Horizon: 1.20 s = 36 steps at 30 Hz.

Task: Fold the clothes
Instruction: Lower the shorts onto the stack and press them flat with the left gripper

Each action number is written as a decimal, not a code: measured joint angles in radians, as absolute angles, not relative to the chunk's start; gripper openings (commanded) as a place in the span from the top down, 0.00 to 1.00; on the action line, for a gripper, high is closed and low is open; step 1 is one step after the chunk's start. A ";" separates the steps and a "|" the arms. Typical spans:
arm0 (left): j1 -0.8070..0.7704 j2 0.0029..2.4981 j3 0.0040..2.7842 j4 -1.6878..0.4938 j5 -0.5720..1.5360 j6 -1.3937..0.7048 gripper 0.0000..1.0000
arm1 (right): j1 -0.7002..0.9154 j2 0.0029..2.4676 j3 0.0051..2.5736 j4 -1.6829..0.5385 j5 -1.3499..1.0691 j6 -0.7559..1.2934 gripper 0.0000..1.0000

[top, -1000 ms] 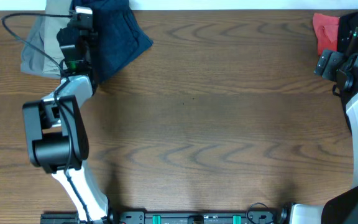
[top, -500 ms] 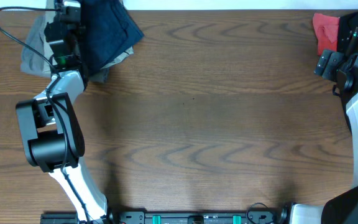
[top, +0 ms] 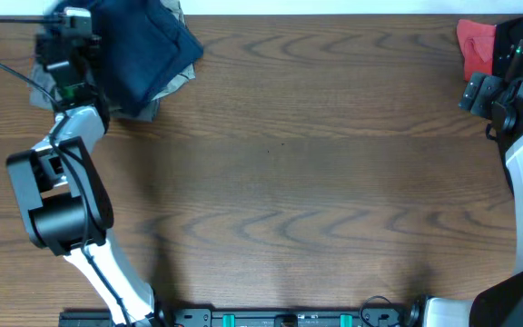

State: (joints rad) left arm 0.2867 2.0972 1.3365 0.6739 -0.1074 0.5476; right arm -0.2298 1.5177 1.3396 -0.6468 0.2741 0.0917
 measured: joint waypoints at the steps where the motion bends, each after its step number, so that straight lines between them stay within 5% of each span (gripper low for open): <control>1: 0.291 2.097 1.337 0.673 -0.110 0.547 0.02 | -0.230 1.518 1.340 -0.647 0.274 0.092 0.01; 12: 0.245 2.097 1.338 0.663 -0.112 0.505 0.02 | -0.230 1.518 1.340 -0.647 0.274 0.092 0.01; 25: 0.178 2.097 1.348 0.257 -0.024 0.227 0.02 | -0.230 1.518 1.340 -0.647 0.274 0.092 0.01; 36: 0.181 2.096 1.348 0.167 0.023 0.184 0.02 | -0.230 1.518 1.340 -0.647 0.274 0.092 0.01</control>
